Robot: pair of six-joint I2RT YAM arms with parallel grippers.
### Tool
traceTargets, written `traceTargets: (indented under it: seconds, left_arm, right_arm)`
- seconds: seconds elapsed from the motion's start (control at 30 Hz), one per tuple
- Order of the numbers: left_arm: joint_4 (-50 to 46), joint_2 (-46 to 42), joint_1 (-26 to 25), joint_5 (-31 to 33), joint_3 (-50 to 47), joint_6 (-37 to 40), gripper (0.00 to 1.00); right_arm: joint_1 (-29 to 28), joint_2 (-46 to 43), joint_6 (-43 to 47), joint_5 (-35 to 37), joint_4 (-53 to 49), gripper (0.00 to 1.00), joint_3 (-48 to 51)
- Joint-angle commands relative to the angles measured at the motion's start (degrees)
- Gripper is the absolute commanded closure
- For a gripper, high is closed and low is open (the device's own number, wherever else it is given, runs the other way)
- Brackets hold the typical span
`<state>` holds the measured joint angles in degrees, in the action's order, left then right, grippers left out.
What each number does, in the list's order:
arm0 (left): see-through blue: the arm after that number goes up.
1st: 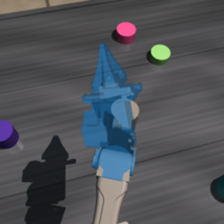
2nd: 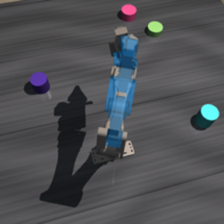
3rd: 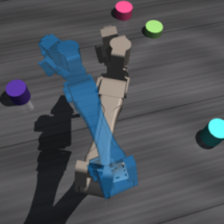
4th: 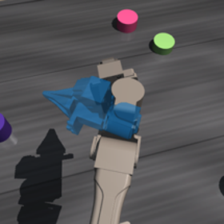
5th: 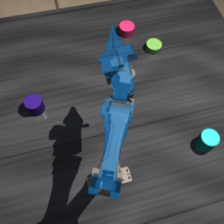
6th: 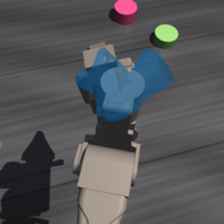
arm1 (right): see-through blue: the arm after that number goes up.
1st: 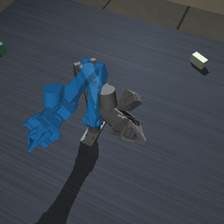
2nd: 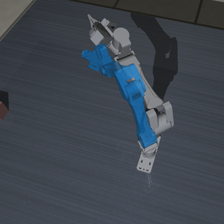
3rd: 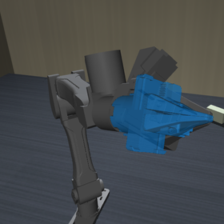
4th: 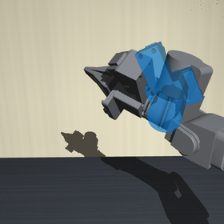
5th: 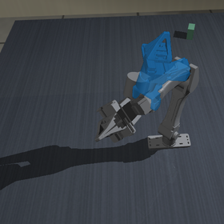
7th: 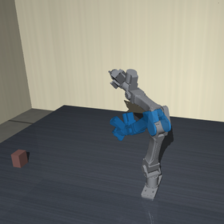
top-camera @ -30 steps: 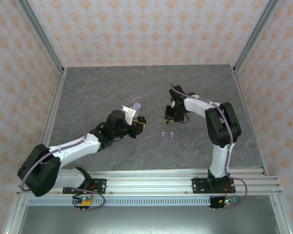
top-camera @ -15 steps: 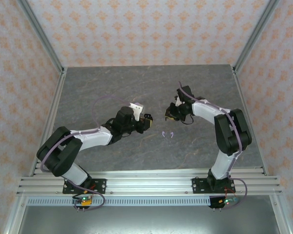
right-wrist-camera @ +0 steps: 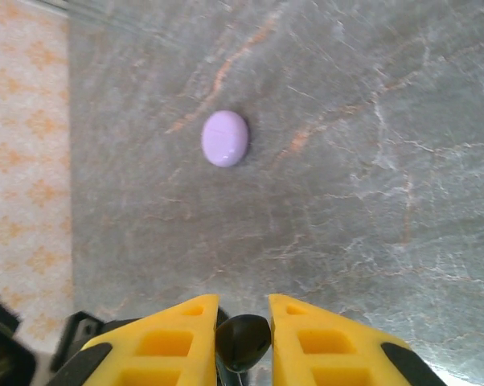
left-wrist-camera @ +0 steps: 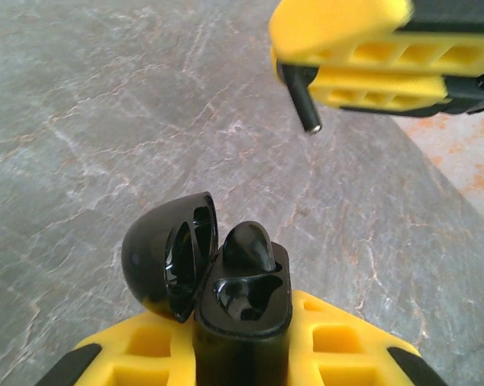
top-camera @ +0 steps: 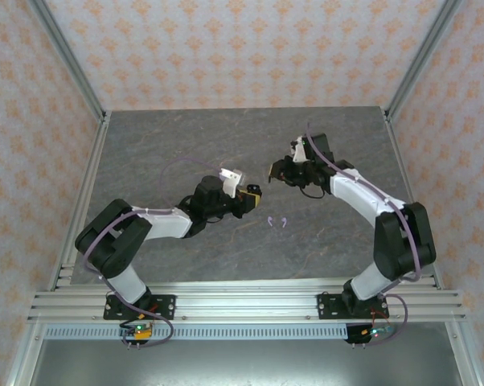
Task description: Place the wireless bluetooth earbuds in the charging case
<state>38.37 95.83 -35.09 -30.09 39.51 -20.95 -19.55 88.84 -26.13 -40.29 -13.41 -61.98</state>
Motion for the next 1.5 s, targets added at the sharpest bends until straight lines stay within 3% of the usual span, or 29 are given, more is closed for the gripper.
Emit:
traceTargets:
  seconds: [0.0, 0.23, 0.77, 1.47]
  left_arm:
    - [7.7, 1.0, 0.6, -3.7, 1.3, 1.6, 0.81]
    - [14.0, 1.7, 0.1, -5.9, 0.9, 2.1, 0.81]
    - [18.6, 2.1, -1.4, -7.2, 3.3, -0.5, 0.81]
    - [15.1, 0.8, -1.6, -6.9, 5.1, -1.3, 0.81]
  right_arm:
    - [0.1, -4.0, 0.5, -0.7, 3.5, 0.79, 1.7]
    - [-1.0, -8.9, 1.8, 0.1, 4.4, 0.79, 3.0]
    - [-5.2, -13.2, 6.9, 6.4, 0.2, 0.79, 1.4]
    - [-6.2, -13.1, 8.0, 6.7, -0.4, 0.79, 1.7]
